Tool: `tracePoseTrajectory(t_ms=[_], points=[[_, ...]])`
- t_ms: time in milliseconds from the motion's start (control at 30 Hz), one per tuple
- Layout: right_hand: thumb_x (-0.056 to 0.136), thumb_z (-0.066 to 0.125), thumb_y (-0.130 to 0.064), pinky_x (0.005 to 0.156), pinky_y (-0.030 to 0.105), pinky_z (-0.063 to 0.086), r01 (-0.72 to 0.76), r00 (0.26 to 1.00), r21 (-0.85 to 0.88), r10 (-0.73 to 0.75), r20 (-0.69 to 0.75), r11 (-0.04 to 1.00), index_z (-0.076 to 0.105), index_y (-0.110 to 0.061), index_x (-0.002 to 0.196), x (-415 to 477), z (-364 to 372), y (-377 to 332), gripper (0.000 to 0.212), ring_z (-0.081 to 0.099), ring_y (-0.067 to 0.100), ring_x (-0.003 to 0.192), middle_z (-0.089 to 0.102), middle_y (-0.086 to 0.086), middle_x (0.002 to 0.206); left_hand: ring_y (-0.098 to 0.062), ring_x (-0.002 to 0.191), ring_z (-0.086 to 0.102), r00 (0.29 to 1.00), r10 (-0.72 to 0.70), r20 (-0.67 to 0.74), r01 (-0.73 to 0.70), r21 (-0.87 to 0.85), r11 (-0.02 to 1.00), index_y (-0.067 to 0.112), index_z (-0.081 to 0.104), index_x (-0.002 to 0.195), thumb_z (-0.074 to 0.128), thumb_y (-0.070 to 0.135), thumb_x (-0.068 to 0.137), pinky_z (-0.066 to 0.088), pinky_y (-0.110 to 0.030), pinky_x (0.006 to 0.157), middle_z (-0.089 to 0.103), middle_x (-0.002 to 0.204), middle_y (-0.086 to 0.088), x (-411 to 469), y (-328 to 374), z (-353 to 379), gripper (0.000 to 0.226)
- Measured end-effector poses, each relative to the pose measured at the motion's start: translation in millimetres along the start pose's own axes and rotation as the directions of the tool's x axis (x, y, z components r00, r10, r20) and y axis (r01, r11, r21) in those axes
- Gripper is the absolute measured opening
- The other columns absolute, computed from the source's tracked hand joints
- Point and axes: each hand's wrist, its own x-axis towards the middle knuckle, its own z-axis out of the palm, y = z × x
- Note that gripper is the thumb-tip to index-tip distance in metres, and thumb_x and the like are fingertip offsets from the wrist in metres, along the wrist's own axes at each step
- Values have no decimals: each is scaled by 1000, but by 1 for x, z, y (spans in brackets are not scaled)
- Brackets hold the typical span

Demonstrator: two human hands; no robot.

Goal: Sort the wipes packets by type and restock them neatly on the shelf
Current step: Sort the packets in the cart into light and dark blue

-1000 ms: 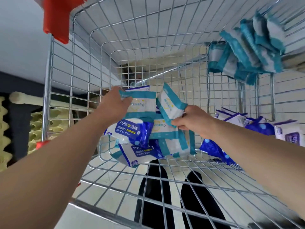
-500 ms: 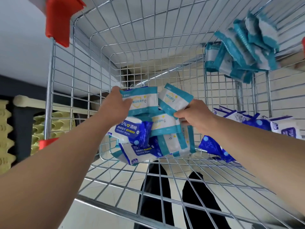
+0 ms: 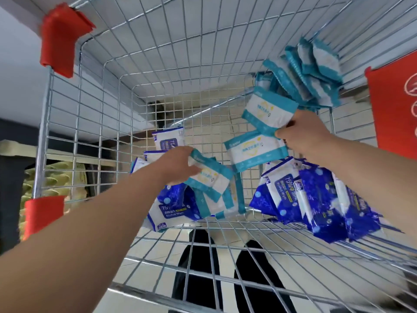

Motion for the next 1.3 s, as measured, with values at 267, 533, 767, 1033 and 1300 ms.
tracePoseTrajectory(t_ms=[267, 533, 767, 1033, 1300], points=[[81, 57, 7, 54, 3, 44, 40, 999, 11, -40, 25, 999, 68, -11, 108, 1, -14, 15, 34, 57, 11, 85, 66, 4, 100, -19, 95, 54, 996, 50, 78, -58, 108, 992, 24, 53, 99, 79, 19, 75, 44, -29, 76, 57, 108, 1, 17, 11, 32, 36], [82, 58, 4, 56, 0, 39, 75, 997, 31, -74, -34, 997, 67, -11, 107, -10, -30, 4, 30, 55, 9, 88, 64, 0, 99, -16, 84, 61, 998, -13, 54, 25, -230, 973, 18, 54, 108, 81, 13, 74, 55, -28, 67, 62, 102, 1, 10, 17, -2, 44], [80, 59, 3, 69, 30, 54, 36, 993, 221, -11, -114, 975, 66, -23, 86, -13, -85, -23, 28, 65, 18, 84, 70, 9, 93, -20, 87, 67, 998, 4, 68, 39, -621, 783, 15, 59, 97, 67, -1, 84, 57, -24, 75, 70, 98, -8, -10, 51, -68, 23], [92, 42, 12, 49, 33, 58, -274, 908, 737, 419, -14, 618, 55, -6, 98, 47, -128, -18, 22, 66, 18, 73, 63, 14, 111, -28, 91, 71, 995, 68, -75, -96, -911, 401, 10, 56, 122, 58, -2, 89, 60, -44, 71, 71, 110, -12, 21, 118, -77, 34], [90, 45, 12, 83, 28, 56, -264, 904, 816, 427, 23, 514, 50, -7, 79, 59, -114, 1, 23, 61, 33, 107, 59, 11, 90, -27, 97, 70, 994, 56, -99, -110, -960, 256, 10, 58, 111, 56, 3, 93, 58, -46, 82, 70, 110, -10, 59, 178, -55, 20]])
